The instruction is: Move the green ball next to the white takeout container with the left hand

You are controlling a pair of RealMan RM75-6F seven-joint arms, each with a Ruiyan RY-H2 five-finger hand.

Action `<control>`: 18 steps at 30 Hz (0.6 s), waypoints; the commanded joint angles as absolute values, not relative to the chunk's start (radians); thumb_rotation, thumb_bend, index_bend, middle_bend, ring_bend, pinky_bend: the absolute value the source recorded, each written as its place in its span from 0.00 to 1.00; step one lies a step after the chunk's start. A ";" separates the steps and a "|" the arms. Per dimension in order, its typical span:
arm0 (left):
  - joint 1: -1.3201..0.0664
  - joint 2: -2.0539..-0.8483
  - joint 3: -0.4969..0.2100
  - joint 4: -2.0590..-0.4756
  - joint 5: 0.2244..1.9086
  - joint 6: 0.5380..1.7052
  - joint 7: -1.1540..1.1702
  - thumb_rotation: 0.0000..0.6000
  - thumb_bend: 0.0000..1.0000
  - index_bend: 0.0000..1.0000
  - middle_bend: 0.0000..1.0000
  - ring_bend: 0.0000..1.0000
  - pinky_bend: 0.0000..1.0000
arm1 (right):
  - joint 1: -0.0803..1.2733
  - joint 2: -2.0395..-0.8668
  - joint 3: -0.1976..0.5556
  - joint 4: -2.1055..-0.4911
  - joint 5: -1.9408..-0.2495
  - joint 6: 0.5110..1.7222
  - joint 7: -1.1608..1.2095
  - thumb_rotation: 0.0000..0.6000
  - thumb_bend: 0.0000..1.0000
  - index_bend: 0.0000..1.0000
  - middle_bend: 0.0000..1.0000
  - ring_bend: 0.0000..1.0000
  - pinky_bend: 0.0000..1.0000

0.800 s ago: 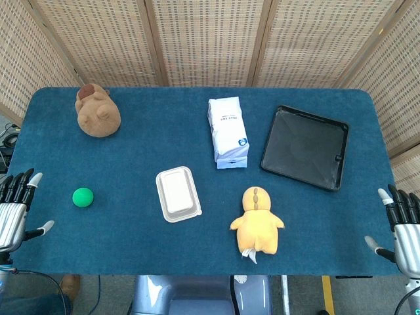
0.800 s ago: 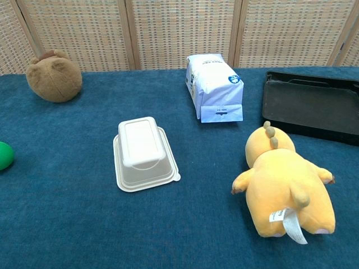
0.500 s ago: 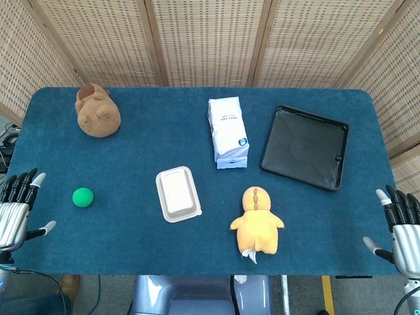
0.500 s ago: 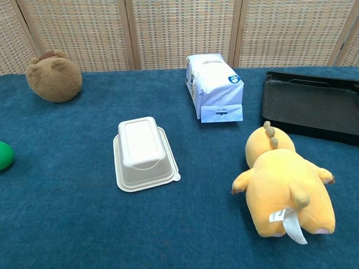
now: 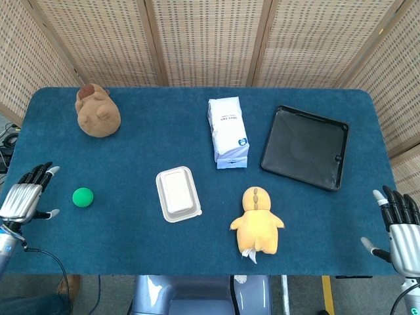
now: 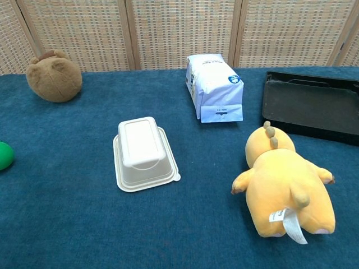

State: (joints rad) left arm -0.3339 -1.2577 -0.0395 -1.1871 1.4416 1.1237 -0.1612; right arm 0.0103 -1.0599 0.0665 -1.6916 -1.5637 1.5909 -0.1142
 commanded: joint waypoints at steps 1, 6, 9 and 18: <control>-0.425 -1.365 0.005 -0.980 1.522 1.012 -0.323 1.00 0.10 0.12 0.10 0.11 0.18 | 0.014 -1.068 0.066 -1.690 -1.557 1.581 -0.127 1.00 0.00 0.06 0.00 0.00 0.00; -0.453 -1.402 0.018 -0.930 1.538 0.981 -0.347 1.00 0.11 0.21 0.11 0.13 0.20 | 0.017 -1.074 0.066 -1.690 -1.550 1.572 -0.137 1.00 0.00 0.06 0.00 0.00 0.00; -0.467 -1.417 0.021 -0.915 1.542 0.970 -0.356 1.00 0.12 0.22 0.13 0.14 0.21 | 0.017 -1.076 0.067 -1.689 -1.547 1.570 -0.139 1.00 0.00 0.07 0.00 0.00 0.00; -0.490 -1.427 0.021 -0.924 1.547 0.970 -0.347 1.00 0.13 0.37 0.30 0.30 0.31 | 0.019 -1.078 0.071 -1.685 -1.538 1.567 -0.135 1.00 0.00 0.08 0.00 0.00 0.00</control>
